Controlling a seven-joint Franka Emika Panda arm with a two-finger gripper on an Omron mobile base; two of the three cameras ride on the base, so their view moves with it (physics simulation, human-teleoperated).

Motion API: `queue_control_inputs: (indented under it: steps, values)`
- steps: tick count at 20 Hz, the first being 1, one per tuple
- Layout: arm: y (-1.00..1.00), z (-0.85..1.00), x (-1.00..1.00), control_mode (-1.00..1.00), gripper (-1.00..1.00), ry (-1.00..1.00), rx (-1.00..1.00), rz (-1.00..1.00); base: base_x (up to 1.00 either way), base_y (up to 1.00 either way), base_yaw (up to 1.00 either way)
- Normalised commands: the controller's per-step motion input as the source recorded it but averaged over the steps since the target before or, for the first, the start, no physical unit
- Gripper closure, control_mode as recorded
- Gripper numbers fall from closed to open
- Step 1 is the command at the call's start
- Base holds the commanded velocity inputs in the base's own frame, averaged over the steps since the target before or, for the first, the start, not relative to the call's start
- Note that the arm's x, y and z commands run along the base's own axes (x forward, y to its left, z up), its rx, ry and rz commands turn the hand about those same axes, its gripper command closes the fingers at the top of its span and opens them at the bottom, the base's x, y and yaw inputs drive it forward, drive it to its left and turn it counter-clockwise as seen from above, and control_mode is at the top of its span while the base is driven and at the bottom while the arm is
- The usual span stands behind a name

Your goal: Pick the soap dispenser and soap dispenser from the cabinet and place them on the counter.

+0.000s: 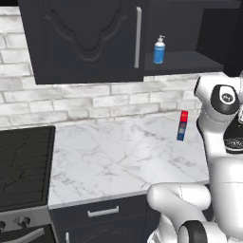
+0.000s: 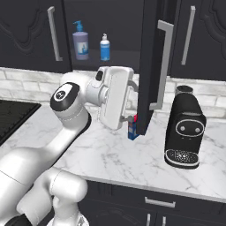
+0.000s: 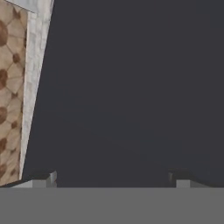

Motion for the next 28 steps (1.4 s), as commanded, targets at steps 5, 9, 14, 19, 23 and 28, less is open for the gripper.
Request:
queue_control_inputs:
  steps: [5, 9, 14, 19, 23, 28]
  values:
    - [0.25, 0.22, 0.00, -1.00, -1.00, -0.04, 0.01, -0.01, 0.00, 0.00, 0.00]
    - [0.35, 0.19, 0.01, -1.00, -1.00, -0.04, 0.01, 0.00, 0.00, 0.00, 0.00]
    - [0.44, 0.04, 0.08, -1.00, -1.00, -0.06, 0.01, 0.00, 0.00, 0.00, 0.00]
    - [0.41, 0.00, 0.05, -1.00, -1.00, -0.08, 0.01, 0.00, 0.00, 0.00, 0.00]
    - [0.16, -0.09, 0.05, -1.00, -1.00, -0.05, 0.03, 0.01, 0.00, 0.00, 0.00]
    - [0.18, -0.01, 0.01, -1.00, -1.00, 0.00, 0.01, -0.01, 0.00, 0.00, 0.00]
